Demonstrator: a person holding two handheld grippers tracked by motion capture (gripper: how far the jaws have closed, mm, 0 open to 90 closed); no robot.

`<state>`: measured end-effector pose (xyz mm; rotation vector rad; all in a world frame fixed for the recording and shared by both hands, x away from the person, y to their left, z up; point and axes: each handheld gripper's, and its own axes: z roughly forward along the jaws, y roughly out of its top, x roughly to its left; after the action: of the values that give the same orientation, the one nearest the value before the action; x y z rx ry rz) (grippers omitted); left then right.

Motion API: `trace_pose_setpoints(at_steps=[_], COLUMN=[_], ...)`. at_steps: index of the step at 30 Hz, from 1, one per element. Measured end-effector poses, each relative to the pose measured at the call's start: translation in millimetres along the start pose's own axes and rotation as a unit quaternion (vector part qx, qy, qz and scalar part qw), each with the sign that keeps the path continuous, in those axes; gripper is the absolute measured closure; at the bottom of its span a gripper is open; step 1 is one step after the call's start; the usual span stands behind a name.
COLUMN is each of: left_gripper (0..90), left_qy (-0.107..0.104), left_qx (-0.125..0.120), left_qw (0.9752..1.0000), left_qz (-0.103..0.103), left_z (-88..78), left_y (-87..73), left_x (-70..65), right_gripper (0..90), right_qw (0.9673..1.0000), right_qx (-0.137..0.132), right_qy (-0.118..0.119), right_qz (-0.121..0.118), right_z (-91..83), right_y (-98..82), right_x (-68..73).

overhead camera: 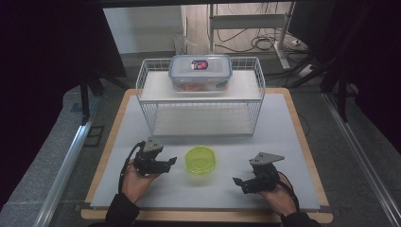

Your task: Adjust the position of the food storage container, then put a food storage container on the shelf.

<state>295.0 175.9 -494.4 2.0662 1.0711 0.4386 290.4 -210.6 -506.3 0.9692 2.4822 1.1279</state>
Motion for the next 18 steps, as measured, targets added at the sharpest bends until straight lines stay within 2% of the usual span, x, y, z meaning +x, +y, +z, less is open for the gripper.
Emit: trace_pose_setpoints(at_steps=[5, 10, 15, 18], left_gripper=[19.1, 9.8, 8.1, 8.2], left_qy=[-0.007, -0.007, -0.009, 0.000], left_qx=[-0.008, -0.008, -0.017, -0.013], left_qw=[0.9999, 0.9999, 0.9998, 0.9999], left_qz=[-0.012, -0.005, 0.001, 0.007], left_z=[-9.8, -16.9, -20.5, -19.2], left_y=[-12.5, -23.2, -33.6, -38.5], left_x=[2.4, -1.7, -4.6, -5.9], right_gripper=[4.4, 2.1, 0.8, 0.7], right_qw=[1.0000, 0.9997, 0.9992, 0.9990], right_qx=[0.001, -0.003, 0.000, 0.005], right_qy=[0.002, 0.004, 0.011, 0.019], right_qz=[0.008, 0.023, 0.038, 0.041], right_z=[0.8, 0.6, 2.8, 2.2], right_y=[-0.2, 0.7, 3.6, 7.8], right_x=[-0.1, -1.4, 0.1, 0.9])
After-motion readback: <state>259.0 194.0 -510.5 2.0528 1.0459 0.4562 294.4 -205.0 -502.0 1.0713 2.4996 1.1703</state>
